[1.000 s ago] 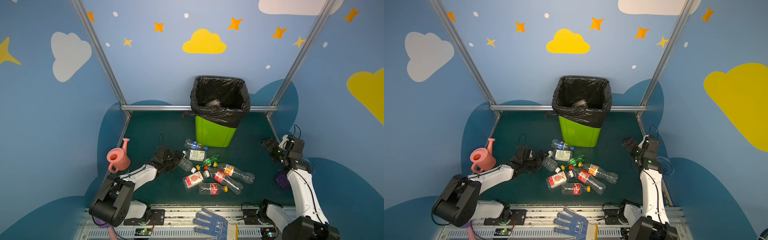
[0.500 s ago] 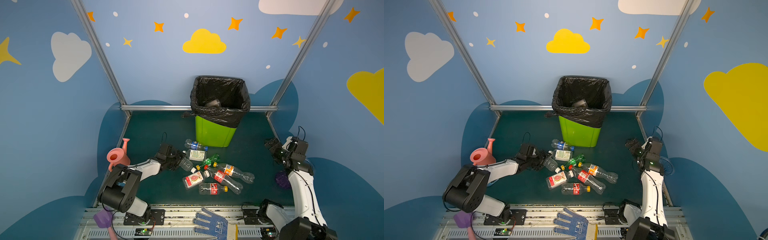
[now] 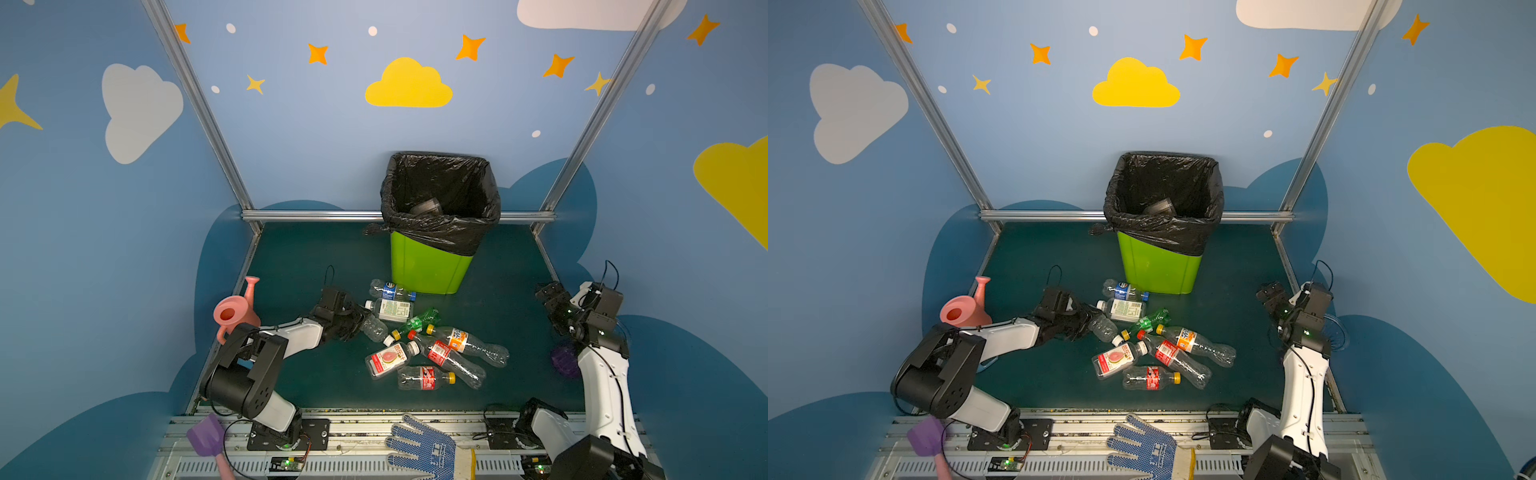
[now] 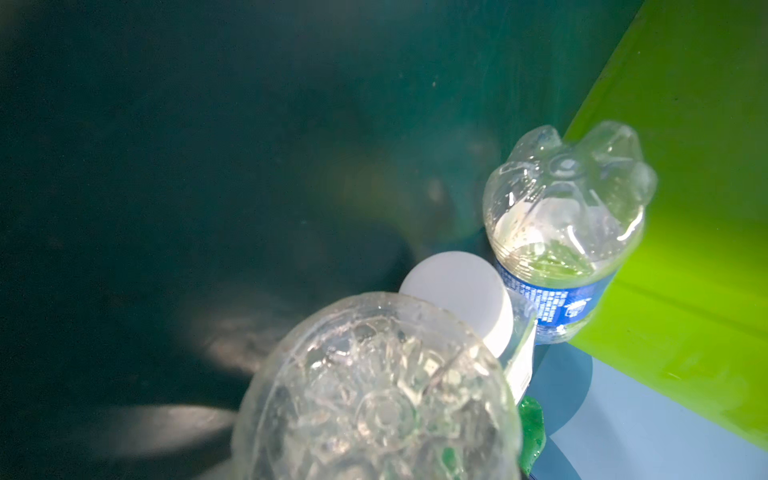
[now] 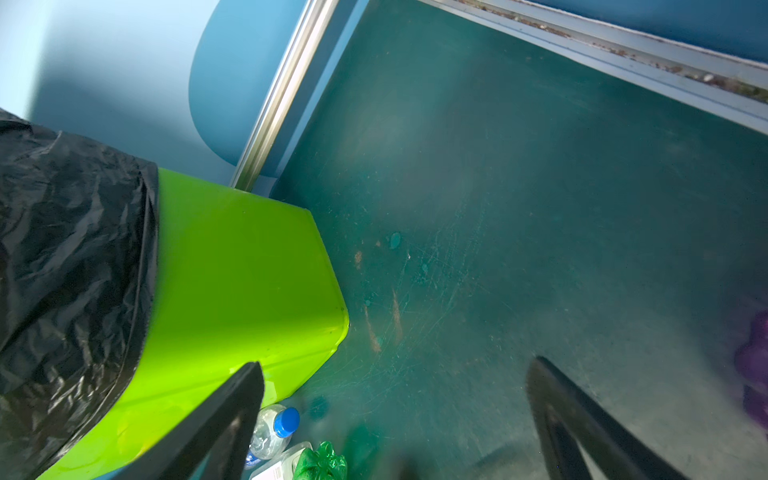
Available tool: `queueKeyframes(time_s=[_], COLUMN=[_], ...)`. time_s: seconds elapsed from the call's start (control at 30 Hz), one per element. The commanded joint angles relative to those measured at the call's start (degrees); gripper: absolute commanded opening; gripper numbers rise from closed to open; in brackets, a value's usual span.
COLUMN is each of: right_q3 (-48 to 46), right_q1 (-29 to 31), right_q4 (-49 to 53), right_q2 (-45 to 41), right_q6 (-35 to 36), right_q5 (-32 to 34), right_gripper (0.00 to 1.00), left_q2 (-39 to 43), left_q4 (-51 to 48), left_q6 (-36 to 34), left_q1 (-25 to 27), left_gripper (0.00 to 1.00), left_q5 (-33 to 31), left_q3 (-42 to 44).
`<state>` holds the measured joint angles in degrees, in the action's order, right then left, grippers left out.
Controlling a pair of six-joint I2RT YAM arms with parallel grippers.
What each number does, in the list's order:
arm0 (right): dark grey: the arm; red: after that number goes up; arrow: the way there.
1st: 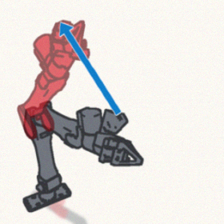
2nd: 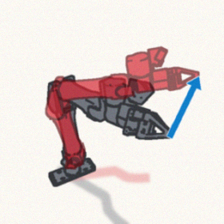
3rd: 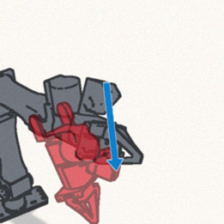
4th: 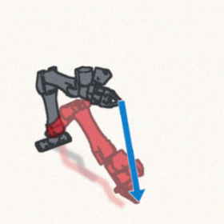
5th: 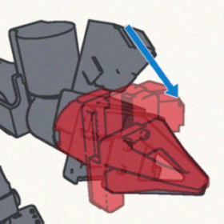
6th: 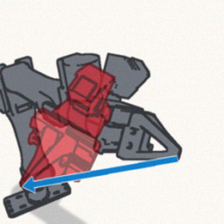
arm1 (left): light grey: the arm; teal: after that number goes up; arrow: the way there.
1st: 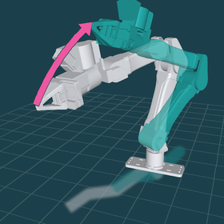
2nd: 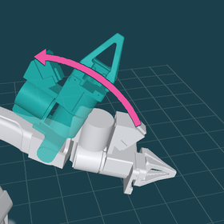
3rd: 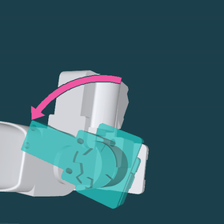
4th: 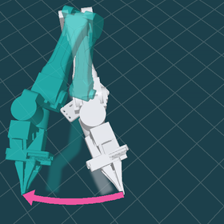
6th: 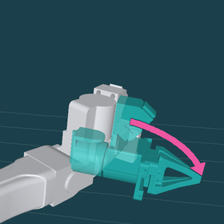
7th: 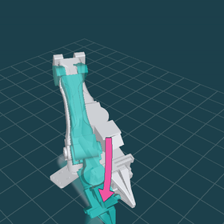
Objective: Throw the plastic bottles in the bin
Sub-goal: 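Lower the right arm back while the left gripper grasps a clear ridged bottle, then swing the clear ridged bottle over the bin with the left gripper and release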
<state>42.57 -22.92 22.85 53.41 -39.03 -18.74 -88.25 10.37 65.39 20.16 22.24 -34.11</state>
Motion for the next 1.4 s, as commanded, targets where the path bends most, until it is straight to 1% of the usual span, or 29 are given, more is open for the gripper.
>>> queueKeyframes(time_s=[0.0,0.1,0.2,0.3,0.4,0.47,0.5,0.53,0.6,0.63,0.67,0.73,0.77,0.83,0.87,0.9,0.93,1.0,1.03,1.07,1.1,1.13,1.17,1.2,1.23,1.27,1.3,1.37], right_q3=[-0.51,-0.52,-0.62,-0.99,-1.08,-0.94,-0.75,-0.47,0.01,0.23,0.45,0.53,0.29,-0.86,-1.59,-2.34,-3.3,-5.22,-5.55,-5.35,-4.74,-4.34,-2.41,-1.36,-0.58,-0.23,-0.06,-0.27], right_q1=[-1.04,-1.77,-2.24,-2.42,-2.6,-2.76,-2.91,-3.17,-3.62,-3.76,-3.9,-4.02,-4.02,-4.03,-3.98,-4.05,-3.88,-3.64,-3.69,-3.58,-3.63,-3.73,-3.89,-3.99,-4.1,-4.15,-4.2,-4.15], right_q4=[0.7,0.69,0.71,0.36,-0.25,-0.98,-1.21,-1.46,-2.09,-2.38,-2.49,-2.63,-2.64,-3.38,-3.89,-4.4,-5.26,-7.07,-7.13,-6.83,-6.13,-5.11,-3.91,-2.65,-2.07,-2.14,-2.48,-2.91], right_q2=[-0.93,-0.91,-1.02,-0.8,-0.43,-0.06,0.15,0.34,0.72,0.9,1.07,1.27,1.23,0.68,0.34,-0.12,-0.61,-1.19,-1.36,-1.41,-1.5,-1.68,-1.89,-2.35,-2.9,-3.46,-4.21,-5.49], right_q6=[-0.35,-0.34,-0.35,-0.35,-0.42,-0.52,-0.66,-0.74,-1.12,-1.27,-1.44,-1.72,-1.97,-2.83,-3.35,-3.93,-4.56,-5.96,-6.23,-6.13,-5.69,-5.1,-4.51,-3.98,-3.87,-4.04,-4.53,-5.18], right_q5=[-1.68,-2.31,-2.69,-2.95,-3.34,-3.86,-3.95,-4.22,-4.8,-5.14,-5.5,-6.34,-6.68,-8.0,-8.54,-8.88,-9.32,-10.38,-10.98,-11.33,-11.79,-12.21,-12.36,-12.3,-12.35,-12.34,-12.37,-12.45], right_gripper=[0.97,0.97,0.97,0.97,0.97,0.97,0.97,0.97,0.97,0.97,0.97,0.97,0.97,0.97,0.97,0.97,0.97,0.97,0.97,0.97,0.97,0.97,0.97,0.97,0.97,0.97,0.97,0.97], left_q2=[2.09,5.17,11.08,19.48,29.77,36.27,38.08,39.3,39.01,37.69,36.08,31.41,29.23,23.44,20.3,16.26,11.85,2.43,-2.91,-8.7,-15.03,-21.17,-26.0,-31.16,-35.36,-37.26,-34.46,-25.87], left_q4=[-0.42,-1.49,-4.97,-10.3,-15.91,-19.28,-20.99,-22.74,-25.41,-25.97,-25.95,-24.13,-22.43,-15.5,-14.27,-14.82,-16.92,-21.7,-24.37,-27.74,-33.6,-39.61,-44.1,-48.24,-50.74,-50.48,-47.35,-39.53], left_q6=[-0.06,-0.07,-0.88,-1.34,-2.6,-6.42,-8.61,-11.34,-16.29,-18.32,-19.71,-21.65,-21.29,-20.78,-20.03,-21.24,-25.27,-31.38,-31.98,-31.96,-32.44,-33.48,-34.73,-36.12,-36.73,-36.98,-36.9,-38.35], left_q1=[-0.91,-2.35,-3.85,-5.93,-9.32,-12.76,-14.54,-16.75,-20.54,-22.06,-22.81,-23.08,-23.09,-21.94,-20.08,-15.89,-10.56,-1.82,1.03,2.43,3.46,4.23,4.77,5.1,5.07,4.77,3.9,3.24], left_gripper=[0.47,0.47,0.47,0.47,0.47,0.47,0.47,0.48,0.48,0.48,0.48,0.48,0.48,0.47,0.47,0.47,0.48,0.52,0.57,0.62,0.67,0.73,0.81,0.92,1.0,1.0,1.0,1.0], left_q5=[-0.8,-0.7,-1.87,-3.88,-7.08,-9.5,-10.63,-12.01,-11.84,-11.27,-10.64,-10.47,-8.51,-4.86,-4.21,-4.74,-6.43,-9.65,-8.48,-7.0,-5.62,-5.53,-6.47,-8.45,-11.23,-12.98,-12.62,-13.81], left_q3=[0.71,0.8,0.46,-0.7,-3.73,-8.96,-12.82,-18.0,-28.69,-35.74,-40.84,-51.8,-55.01,-59.96,-61.74,-64.69,-68.28,-75.91,-81.28,-87.58,-97.5,-108.77,-118.0,-129.34,-139.78,-145.78,-142.41,-128.14])
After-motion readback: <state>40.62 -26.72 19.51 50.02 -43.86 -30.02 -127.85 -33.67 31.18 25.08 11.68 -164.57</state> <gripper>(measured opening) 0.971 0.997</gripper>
